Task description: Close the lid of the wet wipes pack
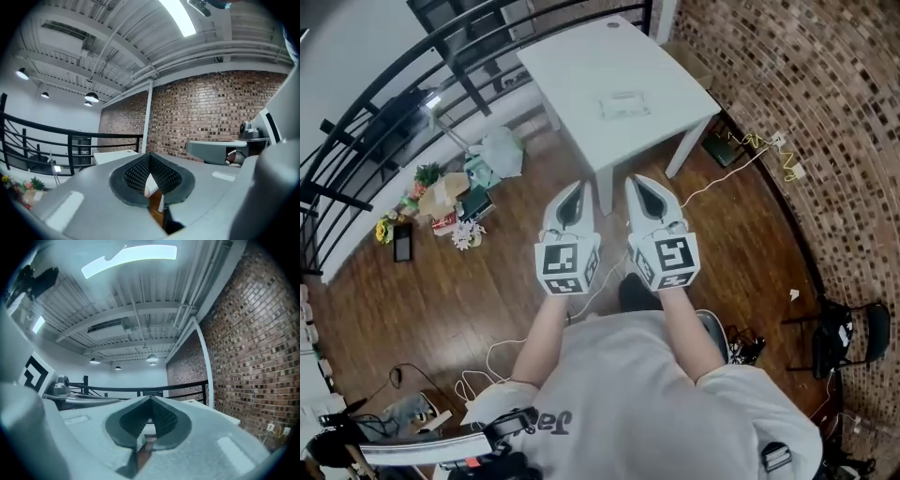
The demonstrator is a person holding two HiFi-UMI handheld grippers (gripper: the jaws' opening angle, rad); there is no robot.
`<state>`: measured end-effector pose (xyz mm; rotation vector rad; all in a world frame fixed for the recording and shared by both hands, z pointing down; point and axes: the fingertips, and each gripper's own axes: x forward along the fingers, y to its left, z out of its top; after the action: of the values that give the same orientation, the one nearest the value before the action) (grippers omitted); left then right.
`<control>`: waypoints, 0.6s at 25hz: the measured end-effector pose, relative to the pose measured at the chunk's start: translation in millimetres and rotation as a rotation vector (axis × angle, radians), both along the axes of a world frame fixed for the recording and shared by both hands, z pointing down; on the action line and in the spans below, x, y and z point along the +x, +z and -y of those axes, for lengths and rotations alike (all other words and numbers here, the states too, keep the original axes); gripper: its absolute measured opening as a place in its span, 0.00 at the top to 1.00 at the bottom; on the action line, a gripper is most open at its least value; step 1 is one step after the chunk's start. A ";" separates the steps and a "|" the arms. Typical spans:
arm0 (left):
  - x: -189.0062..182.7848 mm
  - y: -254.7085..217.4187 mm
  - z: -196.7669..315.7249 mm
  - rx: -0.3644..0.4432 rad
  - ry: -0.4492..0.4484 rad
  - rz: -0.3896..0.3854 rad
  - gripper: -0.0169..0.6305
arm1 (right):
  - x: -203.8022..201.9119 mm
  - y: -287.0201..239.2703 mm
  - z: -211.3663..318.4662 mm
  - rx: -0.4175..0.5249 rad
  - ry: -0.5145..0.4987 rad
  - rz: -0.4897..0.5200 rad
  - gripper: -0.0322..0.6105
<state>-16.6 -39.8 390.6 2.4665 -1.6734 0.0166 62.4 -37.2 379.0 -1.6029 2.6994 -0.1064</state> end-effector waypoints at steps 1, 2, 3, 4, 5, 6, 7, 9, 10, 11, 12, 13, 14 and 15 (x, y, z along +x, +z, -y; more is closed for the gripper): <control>5.7 -3.4 16.9 0.005 -0.009 0.008 0.95 | 5.5 -4.2 20.9 0.009 -0.014 0.009 0.96; 11.2 -8.3 34.5 0.014 -0.022 0.010 0.95 | 12.2 -9.3 42.8 0.020 -0.026 0.018 0.97; 16.0 -13.5 52.3 0.022 -0.039 0.010 0.95 | 19.7 -14.8 65.1 0.029 -0.035 0.026 0.97; 20.2 -18.3 69.0 0.028 -0.059 0.011 0.95 | 27.6 -19.9 85.9 0.035 -0.040 0.035 0.97; 24.1 -22.1 83.2 0.033 -0.077 0.014 0.95 | 35.4 -23.2 103.4 0.036 -0.045 0.042 0.97; 28.1 -24.6 94.7 0.038 -0.090 0.017 0.95 | 42.3 -23.6 117.3 0.033 -0.050 0.047 0.97; 31.4 -25.7 104.0 0.044 -0.098 0.022 0.95 | 47.6 -20.6 128.3 0.023 -0.054 0.049 0.97; 32.2 -24.2 119.1 0.051 -0.117 0.035 0.95 | 53.0 -8.2 142.4 -0.013 -0.055 0.058 0.97; 30.4 -22.2 125.0 0.051 -0.128 0.036 0.95 | 53.6 -1.7 145.4 -0.027 -0.058 0.067 0.96; 28.5 -19.9 130.7 0.050 -0.137 0.033 0.95 | 53.3 3.6 147.1 -0.033 -0.067 0.075 0.97; 26.8 -18.2 137.6 0.048 -0.144 0.030 0.95 | 52.4 7.4 149.9 -0.032 -0.077 0.082 0.97; 25.4 -17.0 146.0 0.042 -0.153 0.035 0.95 | 51.7 10.1 155.0 -0.031 -0.085 0.085 0.97; 23.6 -15.7 155.5 0.032 -0.167 0.050 0.95 | 51.4 12.6 162.0 -0.034 -0.088 0.084 0.96; 21.4 -13.2 165.0 0.019 -0.183 0.071 0.95 | 51.2 14.9 169.9 -0.040 -0.087 0.076 0.97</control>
<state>4.8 -204.8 377.5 2.3419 -1.9310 0.0670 113.6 -207.1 393.8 -1.4597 2.7255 -0.2180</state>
